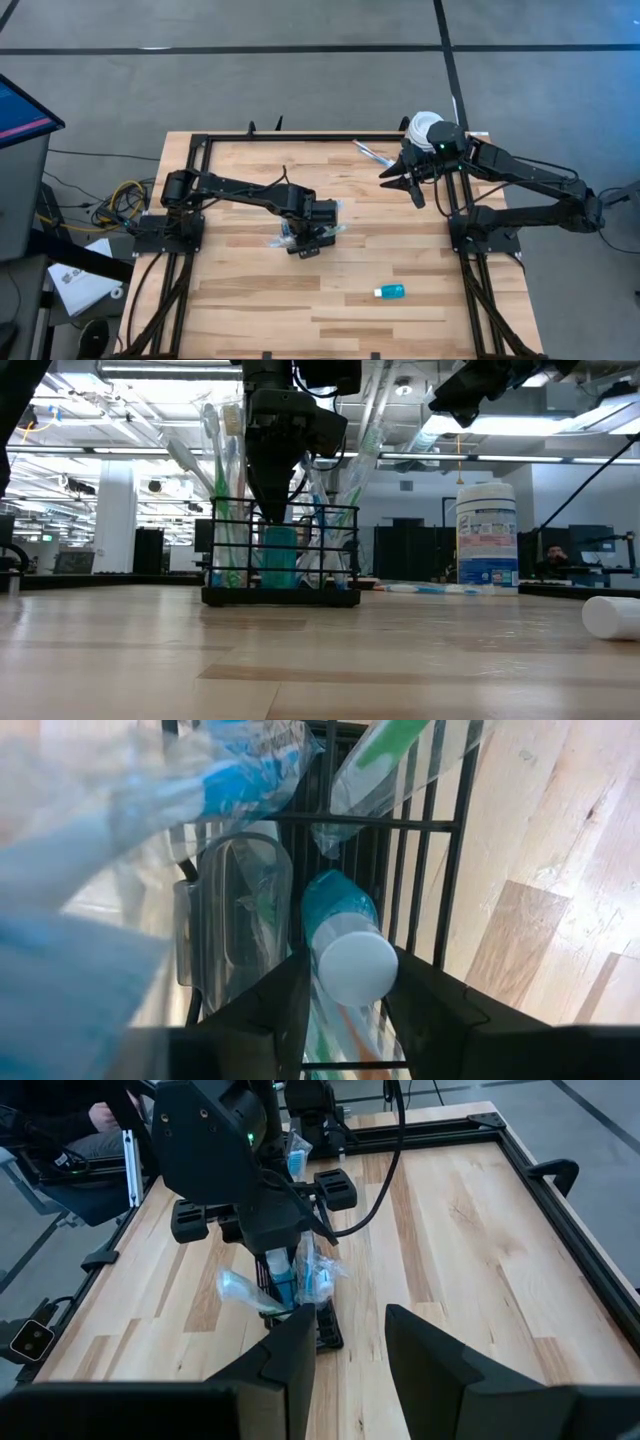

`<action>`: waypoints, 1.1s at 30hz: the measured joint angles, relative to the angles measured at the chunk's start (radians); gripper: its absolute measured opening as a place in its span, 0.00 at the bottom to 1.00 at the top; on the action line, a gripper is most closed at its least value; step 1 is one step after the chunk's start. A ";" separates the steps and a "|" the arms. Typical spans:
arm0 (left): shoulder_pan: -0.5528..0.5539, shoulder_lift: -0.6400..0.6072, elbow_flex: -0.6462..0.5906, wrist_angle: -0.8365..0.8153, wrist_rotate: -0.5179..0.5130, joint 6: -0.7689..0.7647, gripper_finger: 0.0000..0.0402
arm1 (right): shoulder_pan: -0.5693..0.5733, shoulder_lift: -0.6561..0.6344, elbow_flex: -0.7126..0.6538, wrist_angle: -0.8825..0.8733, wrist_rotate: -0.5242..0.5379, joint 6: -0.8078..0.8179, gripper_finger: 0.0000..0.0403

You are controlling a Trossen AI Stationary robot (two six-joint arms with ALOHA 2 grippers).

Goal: Pick & Place toothbrushing station
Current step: Put the blue mouthwash into the wire organizer

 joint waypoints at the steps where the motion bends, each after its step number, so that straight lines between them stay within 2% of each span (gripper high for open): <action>1: 0.000 0.000 0.000 0.000 0.000 0.000 0.31 | 0.000 0.000 0.000 0.000 0.000 0.000 0.28; 7: 0.000 -0.015 0.000 0.002 0.002 0.001 0.31 | 0.000 0.000 0.000 0.000 0.000 0.000 0.28; 23: -0.001 -0.150 0.000 0.006 0.005 0.003 0.31 | 0.000 0.000 0.000 0.001 0.000 0.000 0.28; 33: -0.001 -0.281 0.000 0.030 -0.009 0.005 0.30 | 0.014 0.001 0.000 -0.066 0.000 0.007 0.28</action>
